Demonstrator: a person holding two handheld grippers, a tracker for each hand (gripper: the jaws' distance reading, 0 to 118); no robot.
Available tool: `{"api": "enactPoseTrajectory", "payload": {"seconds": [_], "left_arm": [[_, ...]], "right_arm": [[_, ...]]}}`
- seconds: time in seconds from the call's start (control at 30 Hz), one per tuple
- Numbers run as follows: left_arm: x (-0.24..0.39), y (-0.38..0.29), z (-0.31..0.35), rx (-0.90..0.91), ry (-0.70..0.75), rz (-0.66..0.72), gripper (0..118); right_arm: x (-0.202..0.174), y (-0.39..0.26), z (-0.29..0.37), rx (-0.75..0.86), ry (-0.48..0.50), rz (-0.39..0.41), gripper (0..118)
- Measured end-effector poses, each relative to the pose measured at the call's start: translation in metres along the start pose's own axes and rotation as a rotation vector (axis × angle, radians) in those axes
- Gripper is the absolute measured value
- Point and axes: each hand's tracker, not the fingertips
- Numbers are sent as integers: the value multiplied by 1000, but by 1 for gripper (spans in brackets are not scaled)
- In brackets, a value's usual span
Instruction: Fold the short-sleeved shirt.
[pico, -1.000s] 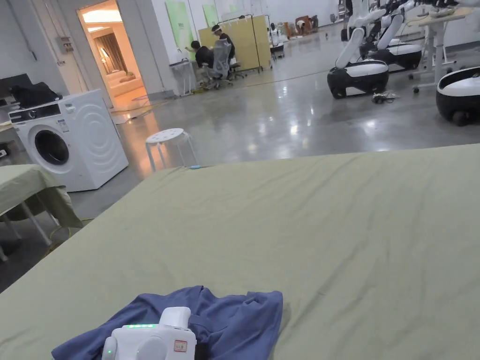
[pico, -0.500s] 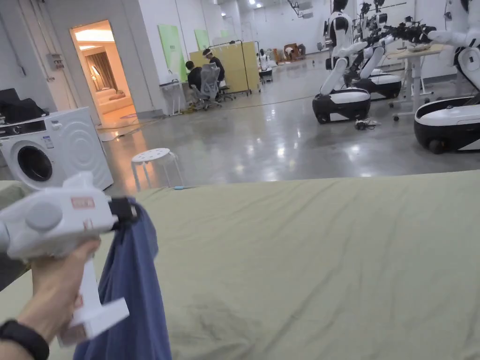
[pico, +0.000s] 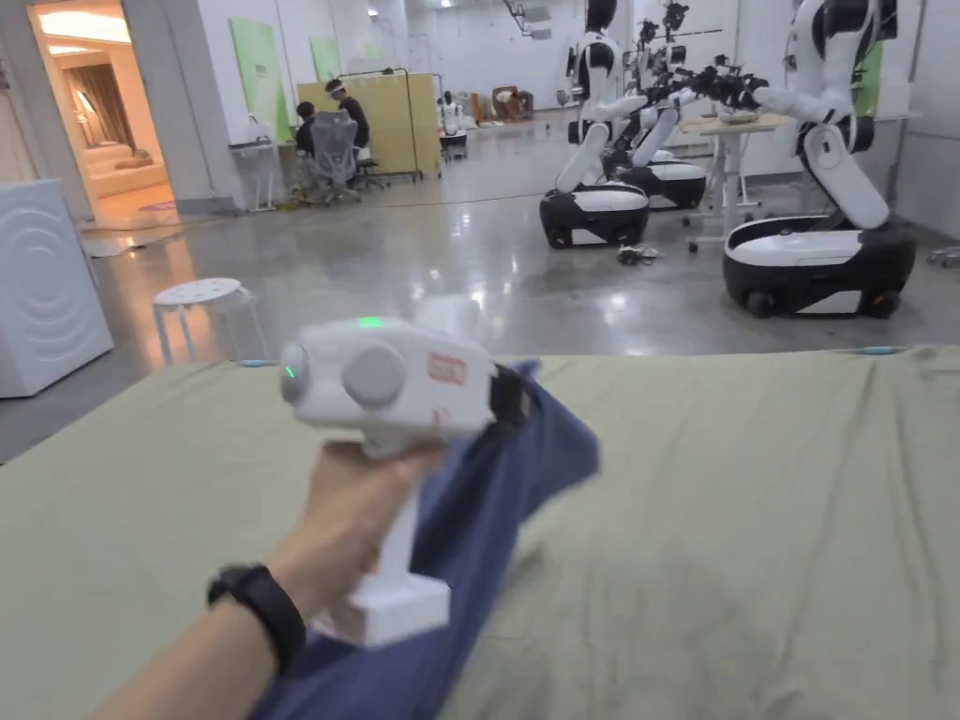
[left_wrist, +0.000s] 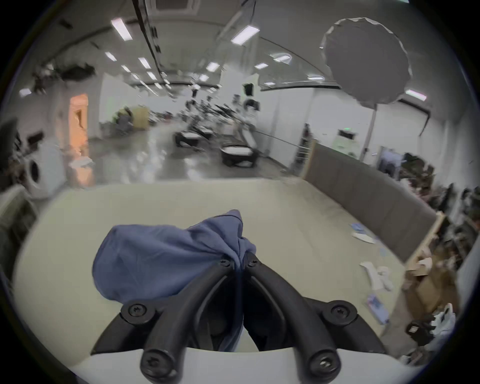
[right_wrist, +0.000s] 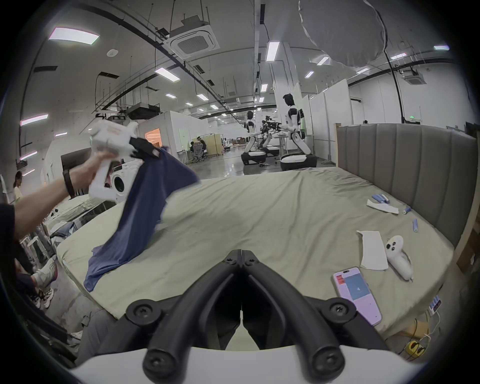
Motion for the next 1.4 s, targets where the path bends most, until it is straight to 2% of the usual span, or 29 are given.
{"api": "enactPoseTrajectory", "payload": {"seconds": [0.1, 0.2, 0.3, 0.47, 0.53, 0.57, 0.6, 0.63, 0.67, 0.7, 0.83, 1.0, 1.1, 1.17, 1.27, 1.3, 1.37, 1.4], "left_arm": [[54, -70, -38, -86, -189, 70, 2], [115, -142, -62, -188, -342, 52, 2], [176, -207, -73, -303, -499, 45, 2], [219, -266, -70, -351, -555, 11, 2], [222, -266, -54, -342, -551, -9, 6], [220, -263, -46, -310, -528, -13, 17], [213, -254, -37, -313, -530, -12, 40], [207, -248, -26, -275, -508, -18, 75], [198, -240, -10, -201, -468, -38, 89], [187, -228, 9, -146, -440, -59, 92], [143, -191, 99, 110, -277, -103, 92], [110, -194, 206, 403, 100, -210, 91], [102, -210, 248, 465, 252, -195, 91], [107, -228, 274, 550, 418, -152, 91], [111, -241, 294, 523, 462, -189, 87], [113, -244, 297, 495, 501, -190, 81], [113, -248, 302, 473, 514, -203, 34], [113, -249, 303, 462, 539, -197, 17]], "right_arm": [[9, 1, 5, 3, -23, -6, 0], [17, 0, 9, 12, -36, -37, 0], [22, -3, 13, 6, -50, -34, 0], [21, -6, 18, 1, -68, -5, 0], [18, -5, 17, -2, -58, -7, 0], [16, -6, 15, -4, -56, -8, 0], [16, -6, 14, -5, -51, -9, 0], [15, -5, 13, -7, -41, -11, 0], [13, -5, 12, -7, -33, -9, 0], [11, -4, 11, -1, -29, -3, 0], [6, 3, 8, 18, -6, 28, 0], [-2, 14, 5, 67, 23, 30, 0], [-8, 20, 5, 87, 28, 47, 0], [-10, 21, 4, 95, 35, 64, 0], [-15, 21, 4, 102, 39, 78, 0], [-17, 22, 4, 104, 44, 80, 0], [-22, 21, 8, 120, 45, 83, 0], [-23, 21, 10, 141, 45, 86, 0]]}}
